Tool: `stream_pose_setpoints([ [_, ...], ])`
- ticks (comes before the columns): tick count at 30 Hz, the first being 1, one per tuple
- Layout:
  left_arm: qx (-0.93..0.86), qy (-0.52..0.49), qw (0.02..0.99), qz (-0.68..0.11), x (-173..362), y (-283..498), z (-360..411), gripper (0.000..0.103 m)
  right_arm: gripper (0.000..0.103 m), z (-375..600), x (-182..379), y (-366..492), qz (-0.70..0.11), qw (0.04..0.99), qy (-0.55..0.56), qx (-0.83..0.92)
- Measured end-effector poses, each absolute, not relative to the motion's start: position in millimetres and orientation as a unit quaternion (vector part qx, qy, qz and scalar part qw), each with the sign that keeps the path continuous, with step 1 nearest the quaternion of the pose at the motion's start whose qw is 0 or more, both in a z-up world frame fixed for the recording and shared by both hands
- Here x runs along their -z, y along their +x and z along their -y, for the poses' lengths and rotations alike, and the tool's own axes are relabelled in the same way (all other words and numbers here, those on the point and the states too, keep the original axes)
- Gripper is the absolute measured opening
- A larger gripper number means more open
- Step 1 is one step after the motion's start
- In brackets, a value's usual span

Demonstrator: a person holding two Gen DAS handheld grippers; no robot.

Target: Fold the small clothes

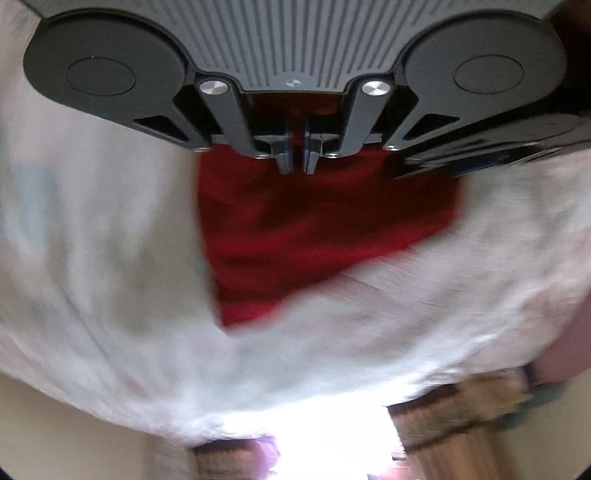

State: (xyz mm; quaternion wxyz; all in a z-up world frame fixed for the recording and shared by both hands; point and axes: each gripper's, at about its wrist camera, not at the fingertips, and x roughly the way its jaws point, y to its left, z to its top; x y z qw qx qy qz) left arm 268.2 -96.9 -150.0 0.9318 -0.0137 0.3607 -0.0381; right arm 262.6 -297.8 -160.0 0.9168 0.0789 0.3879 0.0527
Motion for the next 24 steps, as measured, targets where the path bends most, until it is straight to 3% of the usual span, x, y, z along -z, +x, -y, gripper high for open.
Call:
stream_pose_setpoints([
  [4, -0.009, 0.031, 0.934, -0.355, 155, 252, 86, 0.065, 0.000, 313, 168, 249, -0.339, 0.939, 0.051, -0.001],
  [7, -0.006, -0.052, 0.924, -0.379, 161, 242, 54, 0.066, 0.000, 316, 161, 247, -0.340, 0.940, 0.034, 0.010],
  [15, 0.019, -0.053, 0.936, -0.348, 96, 196, 54, 0.063, 0.001, 317, 122, 210, -0.305, 0.950, 0.065, -0.025],
  [18, 0.048, -0.039, 0.937, -0.343, 99, 186, 74, 0.063, 0.002, 316, 115, 188, -0.296, 0.948, 0.086, -0.076],
  [21, 0.044, -0.009, 0.908, -0.416, 137, 181, 91, 0.065, 0.004, 309, 131, 181, -0.332, 0.935, 0.089, -0.084],
  [24, 0.025, 0.012, 0.900, -0.436, 146, 162, 98, 0.066, 0.000, 309, 159, 179, -0.402, 0.910, 0.087, -0.056],
])
